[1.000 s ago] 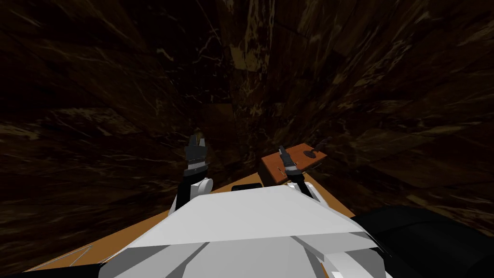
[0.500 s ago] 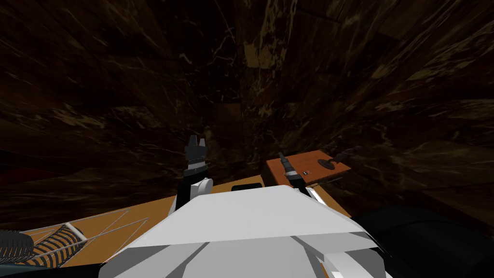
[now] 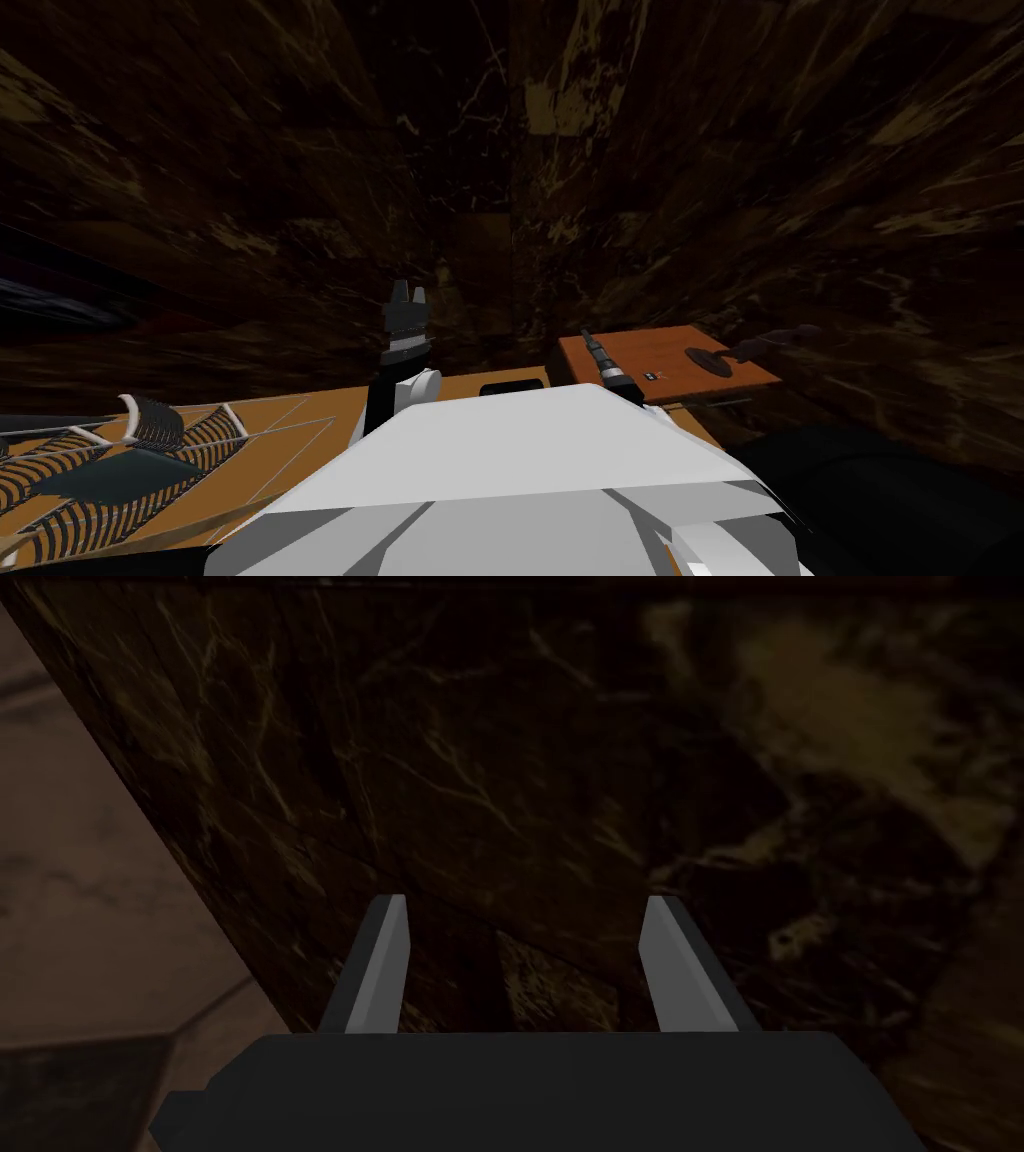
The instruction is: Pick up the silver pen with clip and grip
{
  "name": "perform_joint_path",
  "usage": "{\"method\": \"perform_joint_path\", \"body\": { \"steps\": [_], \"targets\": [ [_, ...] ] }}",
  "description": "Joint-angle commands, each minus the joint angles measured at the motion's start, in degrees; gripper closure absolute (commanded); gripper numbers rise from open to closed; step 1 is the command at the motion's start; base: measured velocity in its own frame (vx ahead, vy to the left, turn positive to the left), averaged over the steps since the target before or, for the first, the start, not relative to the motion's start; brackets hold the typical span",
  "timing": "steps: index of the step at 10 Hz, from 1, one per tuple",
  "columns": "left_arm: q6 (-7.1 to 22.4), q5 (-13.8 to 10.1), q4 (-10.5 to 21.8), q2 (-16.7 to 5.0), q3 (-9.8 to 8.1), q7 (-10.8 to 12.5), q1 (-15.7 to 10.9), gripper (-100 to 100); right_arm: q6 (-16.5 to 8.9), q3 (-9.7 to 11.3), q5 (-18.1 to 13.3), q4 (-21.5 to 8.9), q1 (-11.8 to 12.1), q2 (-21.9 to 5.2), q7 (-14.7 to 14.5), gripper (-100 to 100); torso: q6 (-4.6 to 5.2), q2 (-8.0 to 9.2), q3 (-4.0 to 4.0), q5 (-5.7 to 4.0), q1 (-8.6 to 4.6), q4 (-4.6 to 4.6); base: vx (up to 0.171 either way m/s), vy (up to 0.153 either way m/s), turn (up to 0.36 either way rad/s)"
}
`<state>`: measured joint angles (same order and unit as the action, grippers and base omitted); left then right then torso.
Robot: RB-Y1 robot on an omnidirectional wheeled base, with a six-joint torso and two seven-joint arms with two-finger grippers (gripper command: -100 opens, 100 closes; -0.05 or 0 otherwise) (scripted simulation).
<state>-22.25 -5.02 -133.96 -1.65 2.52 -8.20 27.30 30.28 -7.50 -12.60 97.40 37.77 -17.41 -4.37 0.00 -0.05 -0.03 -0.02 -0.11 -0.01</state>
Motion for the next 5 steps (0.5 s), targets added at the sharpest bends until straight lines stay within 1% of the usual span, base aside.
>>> {"method": "perform_joint_path", "body": {
  "steps": [1, 2, 3, 4, 5],
  "targets": [
    [0.0, 0.0, 0.0, 0.0, 0.0, 0.0, 0.0, 0, -1.3, 0.1, -0.4, -2.2, -0.5, -0.6, -0.1, -100, 0.0, 0.0, 0.0, 0.0, 0.0, 0.0, 0.007, -0.038, 0.121],
    [0.0, 0.0, 0.0, 0.0, -0.01, 0.0, 0.0, 0, -1.8, 0.2, -1.1, -4.8, 0.0, -1.1, -0.6, -100, 0.06, -0.03, -0.02, 0.0, -0.01, 0.0, 0.005, -0.033, 0.221],
    [0.0, 0.0, 0.0, 0.0, 0.0, 0.0, 0.0, 0, -2.3, 0.3, -1.8, -6.5, 0.5, -1.7, -1.1, -100, 0.01, -0.03, -0.02, 0.0, 0.0, 0.0, -0.008, -0.049, 0.337],
    [0.0, 0.0, 0.0, 0.0, 0.0, 0.0, 0.0, 0, -2.3, 0.3, -1.8, -7.3, 0.5, -1.7, -1.1, -100, 0.02, 0.01, 0.01, 0.0, -0.05, 0.0, -0.01, -0.043, 0.139],
    [0.0, 0.0, 0.0, 0.0, -0.01, 0.0, 0.0, 0, -2.9, 0.6, -2.5, -9.4, 0.9, -2.2, -1.7, -100, 0.06, 0.02, 0.01, -0.01, -0.03, 0.0, -0.016, -0.033, 0.248]
  ]
}}
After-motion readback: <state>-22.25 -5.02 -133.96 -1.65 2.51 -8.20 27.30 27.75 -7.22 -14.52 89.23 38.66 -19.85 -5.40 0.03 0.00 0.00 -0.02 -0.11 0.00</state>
